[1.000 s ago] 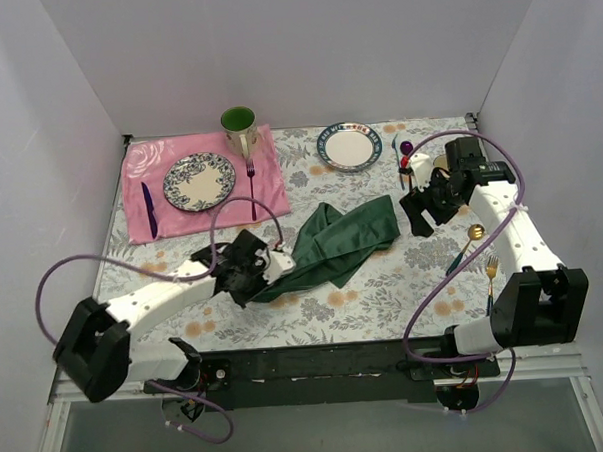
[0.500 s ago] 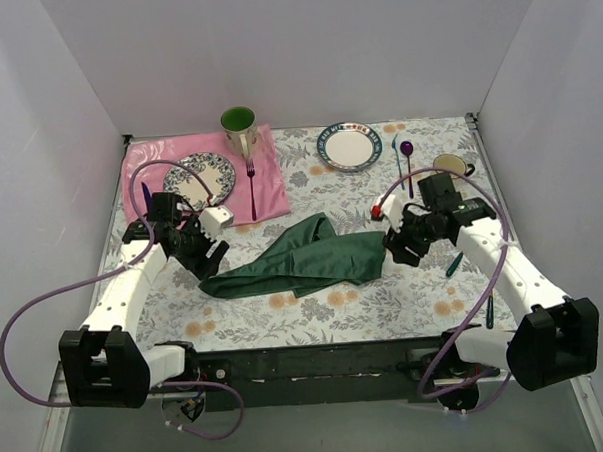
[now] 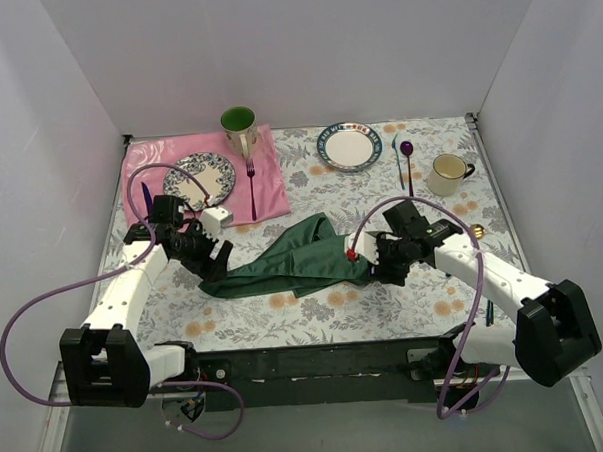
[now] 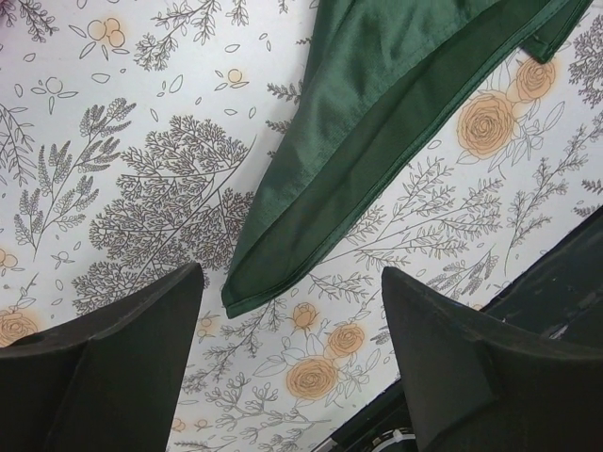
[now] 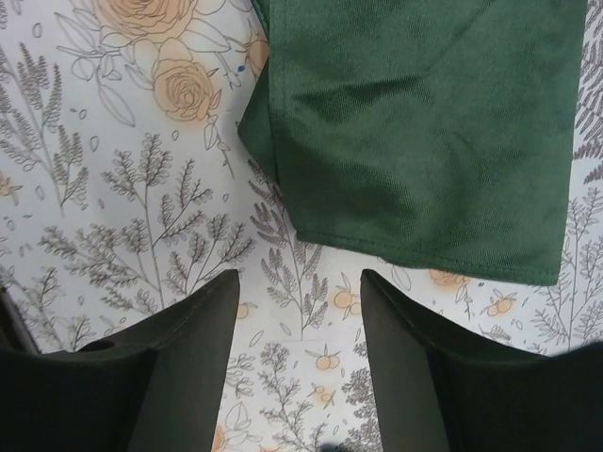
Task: Fold the napkin into a case and place the utensils inside
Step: Pick up the crumpled napkin from the center of the board.
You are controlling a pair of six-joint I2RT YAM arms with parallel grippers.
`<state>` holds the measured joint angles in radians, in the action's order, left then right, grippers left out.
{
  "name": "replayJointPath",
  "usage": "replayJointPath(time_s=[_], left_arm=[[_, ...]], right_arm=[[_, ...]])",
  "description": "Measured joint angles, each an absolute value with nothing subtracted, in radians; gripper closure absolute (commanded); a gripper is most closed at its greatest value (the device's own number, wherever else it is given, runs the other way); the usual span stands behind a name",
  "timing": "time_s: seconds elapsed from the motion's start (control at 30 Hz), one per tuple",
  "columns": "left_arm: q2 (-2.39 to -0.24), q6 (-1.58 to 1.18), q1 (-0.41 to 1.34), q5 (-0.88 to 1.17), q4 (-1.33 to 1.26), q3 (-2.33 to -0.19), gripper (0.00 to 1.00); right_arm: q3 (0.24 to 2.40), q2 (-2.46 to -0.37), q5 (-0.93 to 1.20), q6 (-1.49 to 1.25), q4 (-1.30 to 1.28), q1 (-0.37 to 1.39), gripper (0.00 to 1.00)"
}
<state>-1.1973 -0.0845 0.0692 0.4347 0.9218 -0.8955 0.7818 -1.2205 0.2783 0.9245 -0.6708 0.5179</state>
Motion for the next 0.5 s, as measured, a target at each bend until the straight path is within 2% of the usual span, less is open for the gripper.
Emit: replayJointPath(time_s=[0.13,0.3,0.4,0.43,0.5], left_arm=[[-1.198,-0.121,0.069,0.435,0.912,-0.896,0.20],[-1.198,-0.161,0.069,0.443,0.910,-0.896,0.18],[-1.198,-0.178,0.069,0.445,0.904,-0.890,0.17],[-1.198,-0.183,0.069,0.445,0.900,-0.885,0.17],[-1.198,-0.191,0.069,0.442,0.886,-0.870,0.16]], right_arm=[[0.732,-1.244,0.224,0.945,-0.591,0.554,0.29],[0.652,-1.248,0.148,0.976,-0.507,0.594,0.29],[0.624,-1.261,0.111,0.985,-0.454,0.616,0.38],[0.622,-1.271,0.101,0.985,-0.439,0.620,0.49],[0.622,-1.285,0.080,0.983,-0.390,0.628,0.63]])
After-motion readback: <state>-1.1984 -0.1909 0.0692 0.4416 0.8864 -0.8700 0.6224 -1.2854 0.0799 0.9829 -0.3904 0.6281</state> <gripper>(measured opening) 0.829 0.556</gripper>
